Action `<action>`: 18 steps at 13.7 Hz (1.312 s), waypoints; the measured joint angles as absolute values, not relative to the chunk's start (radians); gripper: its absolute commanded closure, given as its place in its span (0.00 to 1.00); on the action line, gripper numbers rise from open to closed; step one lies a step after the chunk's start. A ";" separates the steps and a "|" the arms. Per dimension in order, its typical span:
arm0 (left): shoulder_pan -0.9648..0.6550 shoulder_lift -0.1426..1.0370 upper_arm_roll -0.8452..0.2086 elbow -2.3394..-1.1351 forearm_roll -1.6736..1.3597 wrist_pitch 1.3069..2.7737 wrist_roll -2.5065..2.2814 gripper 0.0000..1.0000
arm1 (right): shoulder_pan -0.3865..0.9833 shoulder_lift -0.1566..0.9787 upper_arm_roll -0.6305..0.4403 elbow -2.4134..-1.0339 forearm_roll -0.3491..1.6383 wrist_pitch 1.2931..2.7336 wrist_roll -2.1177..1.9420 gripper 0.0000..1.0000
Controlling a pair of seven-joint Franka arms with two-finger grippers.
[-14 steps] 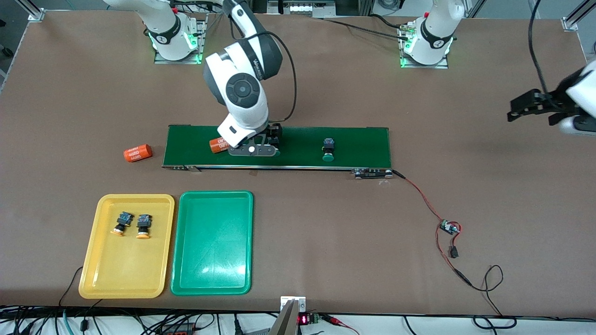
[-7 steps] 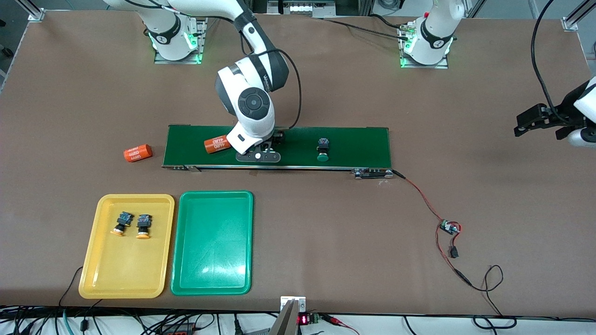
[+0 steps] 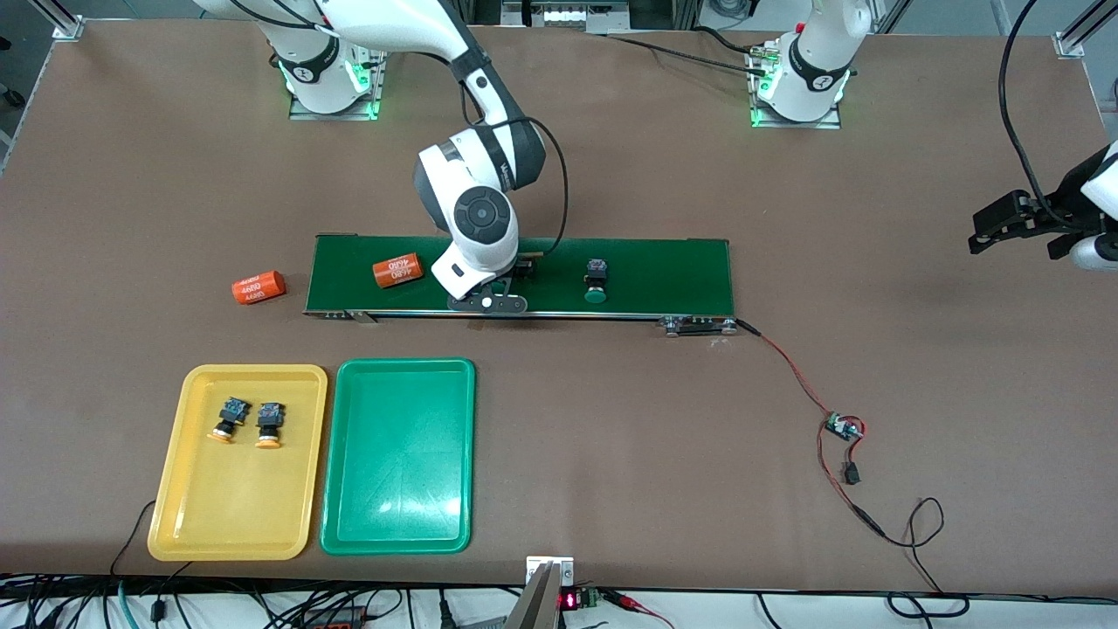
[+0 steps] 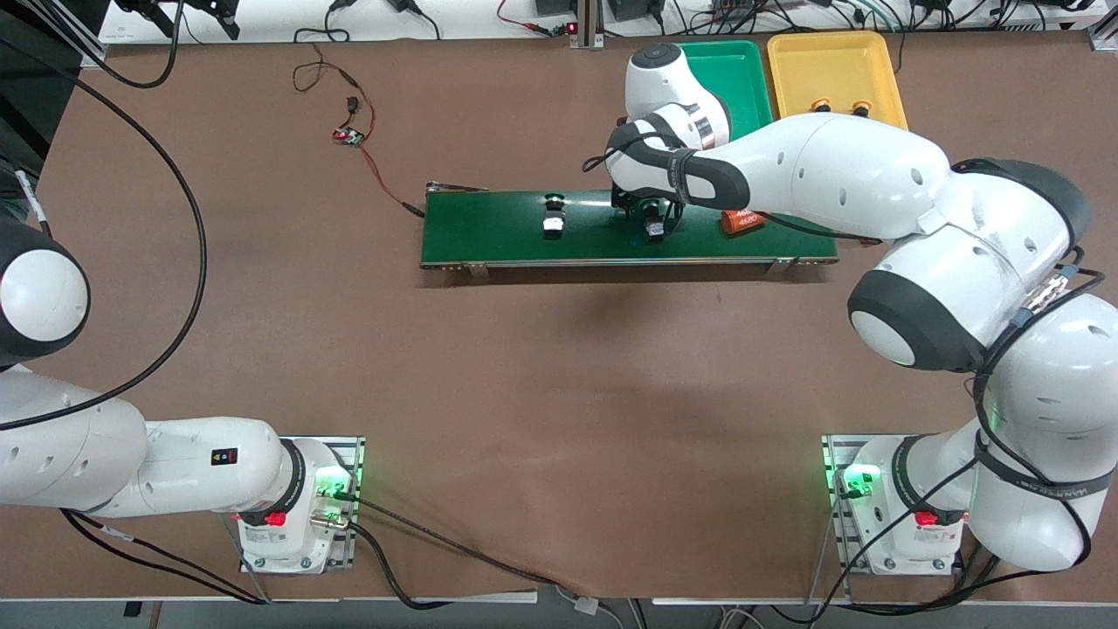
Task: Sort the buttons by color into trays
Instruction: 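Carry the green button to the green tray with the right gripper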
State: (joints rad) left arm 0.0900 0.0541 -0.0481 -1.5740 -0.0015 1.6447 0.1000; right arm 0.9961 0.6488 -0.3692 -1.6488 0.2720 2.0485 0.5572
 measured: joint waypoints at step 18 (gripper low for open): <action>-0.014 -0.020 -0.035 -1.539 0.040 1.550 0.096 0.00 | 0.749 0.704 -0.475 -1.446 0.284 2.050 0.461 0.73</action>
State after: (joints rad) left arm -0.0141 -0.0201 -0.0354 -1.5391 0.0397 1.5497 0.0961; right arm 0.7494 0.7042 -0.4747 -1.4460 0.2837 2.0505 0.4610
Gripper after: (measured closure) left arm 0.000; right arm 0.586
